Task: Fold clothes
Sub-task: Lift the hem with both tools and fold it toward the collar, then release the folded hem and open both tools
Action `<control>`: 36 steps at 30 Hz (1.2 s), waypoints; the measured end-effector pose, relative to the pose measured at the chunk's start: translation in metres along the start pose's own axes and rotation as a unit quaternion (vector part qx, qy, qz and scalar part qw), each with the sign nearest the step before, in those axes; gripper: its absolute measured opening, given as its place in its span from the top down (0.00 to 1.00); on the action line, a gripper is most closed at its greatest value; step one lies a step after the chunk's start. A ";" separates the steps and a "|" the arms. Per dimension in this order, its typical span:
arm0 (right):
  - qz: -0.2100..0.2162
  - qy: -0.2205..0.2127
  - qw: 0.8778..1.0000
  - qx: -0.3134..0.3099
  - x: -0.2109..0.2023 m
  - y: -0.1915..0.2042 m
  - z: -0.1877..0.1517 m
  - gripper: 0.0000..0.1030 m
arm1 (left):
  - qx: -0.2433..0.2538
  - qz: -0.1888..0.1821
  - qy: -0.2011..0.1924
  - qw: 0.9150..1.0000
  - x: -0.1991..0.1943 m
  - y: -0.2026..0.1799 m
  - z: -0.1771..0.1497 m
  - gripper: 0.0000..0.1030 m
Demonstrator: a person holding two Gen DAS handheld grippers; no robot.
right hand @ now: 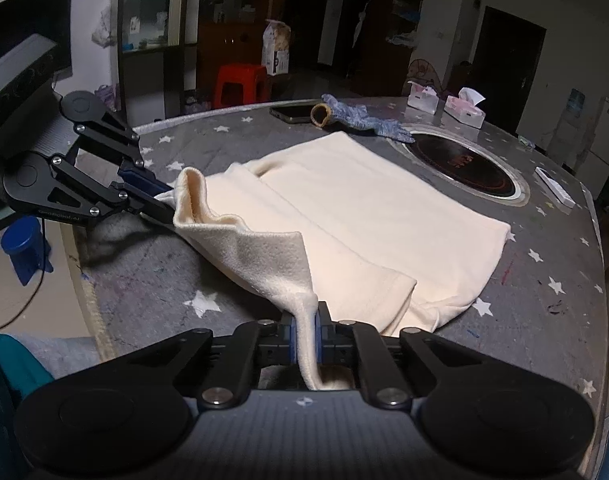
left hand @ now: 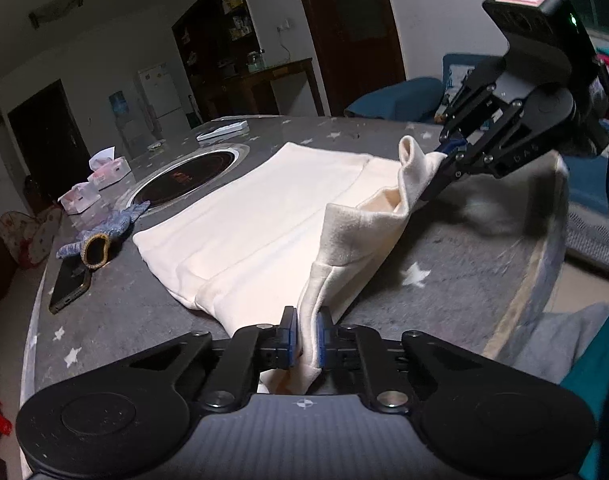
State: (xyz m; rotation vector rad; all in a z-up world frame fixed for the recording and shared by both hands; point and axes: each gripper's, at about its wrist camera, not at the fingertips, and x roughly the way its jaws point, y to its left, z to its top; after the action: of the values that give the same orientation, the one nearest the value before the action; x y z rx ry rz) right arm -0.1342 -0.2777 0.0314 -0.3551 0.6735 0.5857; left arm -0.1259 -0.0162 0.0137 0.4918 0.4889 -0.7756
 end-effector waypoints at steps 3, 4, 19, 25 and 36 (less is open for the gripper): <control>0.004 -0.009 1.000 -0.007 -0.014 0.007 0.001 0.93 | -0.003 -0.005 -0.005 1.000 -0.014 -0.005 0.002 0.90; 0.007 -0.012 1.000 -0.009 -0.020 0.010 0.001 0.93 | -0.005 -0.007 -0.008 1.000 -0.022 -0.007 0.002 0.90; 0.022 -0.058 0.998 0.002 -0.097 0.030 0.021 0.96 | -0.038 0.018 -0.044 0.998 -0.059 0.012 0.040 0.91; 0.007 -0.061 0.998 0.022 -0.065 -0.009 0.048 0.96 | -0.043 0.033 -0.040 0.998 -0.024 0.044 0.062 0.91; -0.031 -0.014 0.994 0.101 0.042 -0.088 0.066 0.96 | -0.108 0.071 0.022 0.991 0.101 0.109 0.077 0.91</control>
State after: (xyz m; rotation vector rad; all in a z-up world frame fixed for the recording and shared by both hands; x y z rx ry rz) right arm -0.0226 -0.2981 0.0628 -0.1786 0.6866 0.4582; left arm 0.0363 -0.0478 0.0413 0.3378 0.5666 -0.5690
